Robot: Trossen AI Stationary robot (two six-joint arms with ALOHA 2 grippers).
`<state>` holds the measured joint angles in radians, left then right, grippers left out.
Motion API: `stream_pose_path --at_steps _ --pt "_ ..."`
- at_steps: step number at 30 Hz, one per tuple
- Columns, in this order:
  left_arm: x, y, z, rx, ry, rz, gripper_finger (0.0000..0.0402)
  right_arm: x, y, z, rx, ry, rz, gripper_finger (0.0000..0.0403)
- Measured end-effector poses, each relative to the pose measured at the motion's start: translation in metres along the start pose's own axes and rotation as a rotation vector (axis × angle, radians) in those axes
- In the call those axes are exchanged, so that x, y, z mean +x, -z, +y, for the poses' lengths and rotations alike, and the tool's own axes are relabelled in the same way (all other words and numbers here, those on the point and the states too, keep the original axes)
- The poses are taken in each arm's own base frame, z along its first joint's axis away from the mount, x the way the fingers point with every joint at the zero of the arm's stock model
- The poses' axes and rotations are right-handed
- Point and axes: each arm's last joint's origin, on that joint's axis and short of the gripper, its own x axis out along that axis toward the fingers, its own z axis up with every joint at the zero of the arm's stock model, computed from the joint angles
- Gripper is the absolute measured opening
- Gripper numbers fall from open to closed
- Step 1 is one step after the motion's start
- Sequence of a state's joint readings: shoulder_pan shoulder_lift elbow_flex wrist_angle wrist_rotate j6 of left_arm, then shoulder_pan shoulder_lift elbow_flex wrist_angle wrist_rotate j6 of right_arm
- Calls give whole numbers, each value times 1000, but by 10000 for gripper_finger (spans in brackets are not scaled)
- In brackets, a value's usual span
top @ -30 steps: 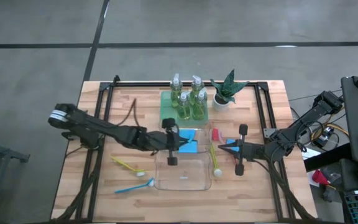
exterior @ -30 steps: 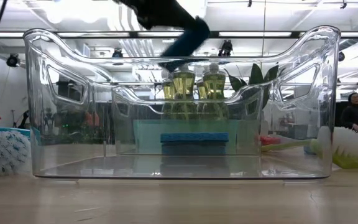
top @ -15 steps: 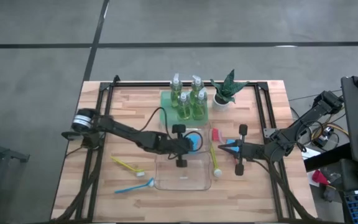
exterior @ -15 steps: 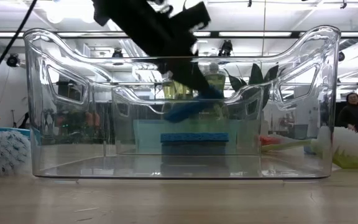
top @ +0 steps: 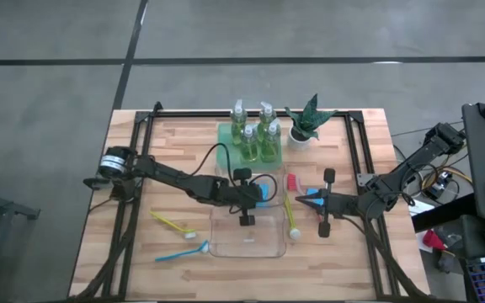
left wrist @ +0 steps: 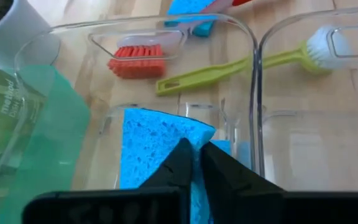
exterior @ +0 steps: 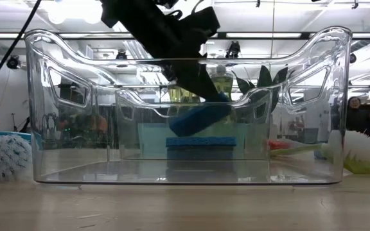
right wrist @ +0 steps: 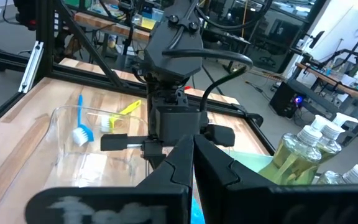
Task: Pick & Place Kitchen Sink Supplies
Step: Put the blue sponge into the top transparent bin, then put the green dish brush into the bottom transparent bin
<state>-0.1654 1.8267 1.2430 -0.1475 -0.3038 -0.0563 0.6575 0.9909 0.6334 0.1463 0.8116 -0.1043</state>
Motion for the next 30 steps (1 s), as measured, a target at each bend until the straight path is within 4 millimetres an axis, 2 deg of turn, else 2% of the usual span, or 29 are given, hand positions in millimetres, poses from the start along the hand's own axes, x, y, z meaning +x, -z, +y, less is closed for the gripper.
stream_pose_path --at_steps 10,16,19,22,25,28,30 --pt "-2 -2 2 -24 -8 -1 137 0 0 0 0 0 0 8" --pt "-28 -21 7 -39 -3 -57 155 0 0 0 -2 -1 2 8" --pt "-44 -26 10 -53 4 -107 147 0 1 0 -1 -1 9 8" --pt "-58 -34 9 -97 41 -231 126 0 2 0 7 -1 12 8" --pt "-68 -32 7 -83 105 -282 86 0 1 0 12 -1 12 8" --pt "-74 -22 7 -72 154 -288 30 0 1 0 20 -2 11 8" --pt "-77 -15 8 -87 180 -313 9 0 2 0 32 -2 14 8"
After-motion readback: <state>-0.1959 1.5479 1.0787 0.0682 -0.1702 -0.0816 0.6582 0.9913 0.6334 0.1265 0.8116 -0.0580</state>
